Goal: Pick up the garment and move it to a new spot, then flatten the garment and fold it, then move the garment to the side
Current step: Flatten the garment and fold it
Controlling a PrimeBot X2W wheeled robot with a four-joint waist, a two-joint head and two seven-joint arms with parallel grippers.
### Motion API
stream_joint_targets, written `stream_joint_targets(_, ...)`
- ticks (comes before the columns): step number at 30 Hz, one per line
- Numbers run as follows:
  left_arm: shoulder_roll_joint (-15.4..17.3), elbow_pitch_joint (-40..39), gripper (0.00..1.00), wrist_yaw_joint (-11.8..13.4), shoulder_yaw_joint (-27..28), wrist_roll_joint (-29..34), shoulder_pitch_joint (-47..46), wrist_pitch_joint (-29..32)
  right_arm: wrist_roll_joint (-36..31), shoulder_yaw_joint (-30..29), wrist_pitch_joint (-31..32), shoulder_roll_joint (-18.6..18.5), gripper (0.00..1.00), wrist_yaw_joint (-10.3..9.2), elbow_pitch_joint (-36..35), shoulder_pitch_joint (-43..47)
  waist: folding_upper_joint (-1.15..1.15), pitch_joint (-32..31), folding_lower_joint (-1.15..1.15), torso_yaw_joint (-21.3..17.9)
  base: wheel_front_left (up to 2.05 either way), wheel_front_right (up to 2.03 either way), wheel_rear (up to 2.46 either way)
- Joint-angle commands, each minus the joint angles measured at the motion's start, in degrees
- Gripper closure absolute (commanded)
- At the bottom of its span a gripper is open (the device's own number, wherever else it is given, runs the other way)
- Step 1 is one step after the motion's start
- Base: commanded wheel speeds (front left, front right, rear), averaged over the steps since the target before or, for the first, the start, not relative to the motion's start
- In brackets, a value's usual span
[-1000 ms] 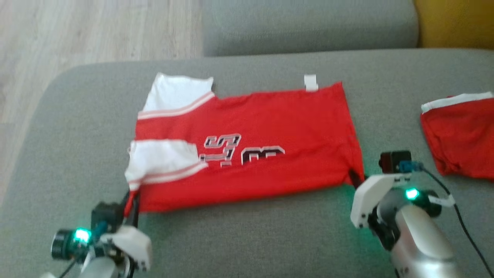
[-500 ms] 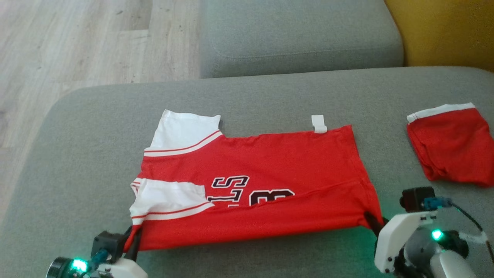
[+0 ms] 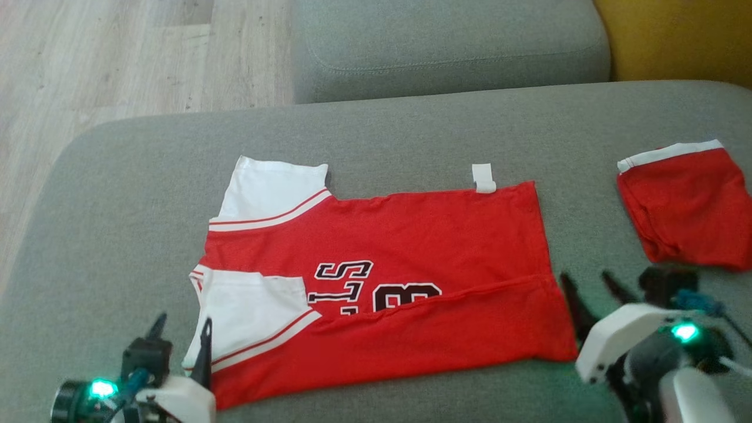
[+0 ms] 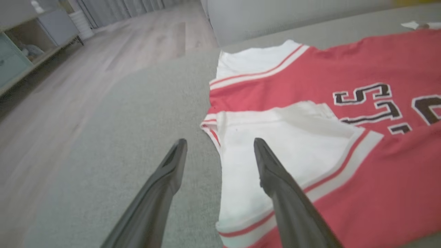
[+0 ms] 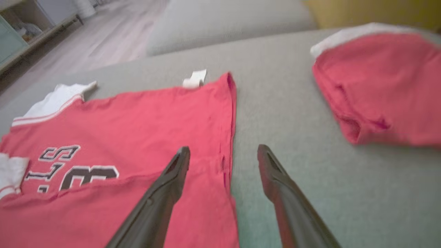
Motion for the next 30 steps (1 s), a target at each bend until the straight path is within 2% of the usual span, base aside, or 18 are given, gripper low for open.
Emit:
stream_joint_targets(1, 1.2, -2.9, 0.00, 1.3, 3.7, 0.3, -3.7, -2.5, -1.7, -0.2, -3.2, -0.1, 0.00, 0.37, -3.5, -4.0, 0.00, 0.2, 0.00, 0.1, 0.00, 0.00, 0.00)
stream_joint_targets(5, -0.8, -6.2, 0.00, 2.8, 5.5, 0.1, -5.7, -8.1, 1.2, 0.2, -11.0, -0.1, 0.00, 0.37, -5.5, -5.2, 0.00, 0.3, 0.00, 0.0, 0.00, 0.00, 0.00)
stream_joint_targets(9, -2.6, -8.1, 0.00, 2.9, 6.8, 0.0, -7.4, -13.7, 1.2, 3.5, -19.3, 0.0, 0.00, 0.37, -5.5, -4.9, 0.00, 0.6, 0.00, -0.4, 0.00, 0.00, 0.00)
stream_joint_targets(12, -3.8, -9.1, 0.00, 2.2, 7.4, 0.1, -8.6, -15.3, 3.6, 4.9, -23.5, 0.0, 0.00, 0.37, -4.5, -4.4, 0.00, 1.3, 0.00, -0.9, 0.00, 0.00, 0.00)
stream_joint_targets(16, -3.4, -9.0, 0.00, 0.3, 6.8, 1.0, -11.1, -15.7, 4.2, 5.6, -26.0, 0.0, 0.00, 0.37, -3.5, -5.0, 0.00, 2.8, 0.00, -1.7, 0.00, 0.00, 0.00)
stream_joint_targets(22, 0.5, -5.2, 0.00, -5.5, 6.1, 1.7, -22.5, -12.0, 4.0, 7.0, -27.9, 0.0, 0.00, 0.37, -2.7, -8.0, 0.00, 8.3, 0.00, -4.1, 0.00, 0.00, 0.00)
stream_joint_targets(28, 5.3, 5.4, 0.00, -14.7, 4.8, -0.3, -36.4, 0.2, 4.4, 8.0, -29.7, 0.0, 0.00, 0.37, -1.9, -10.5, 0.00, 14.4, 0.00, -7.2, 0.00, 0.00, 0.00)
stream_joint_targets(30, 6.7, 9.9, 0.00, -16.8, 4.6, -1.1, -40.8, 4.0, 4.2, 8.4, -29.9, 0.0, 0.00, 0.37, -1.6, -11.3, 0.00, 16.2, 0.00, -8.4, 0.00, 0.00, 0.00)
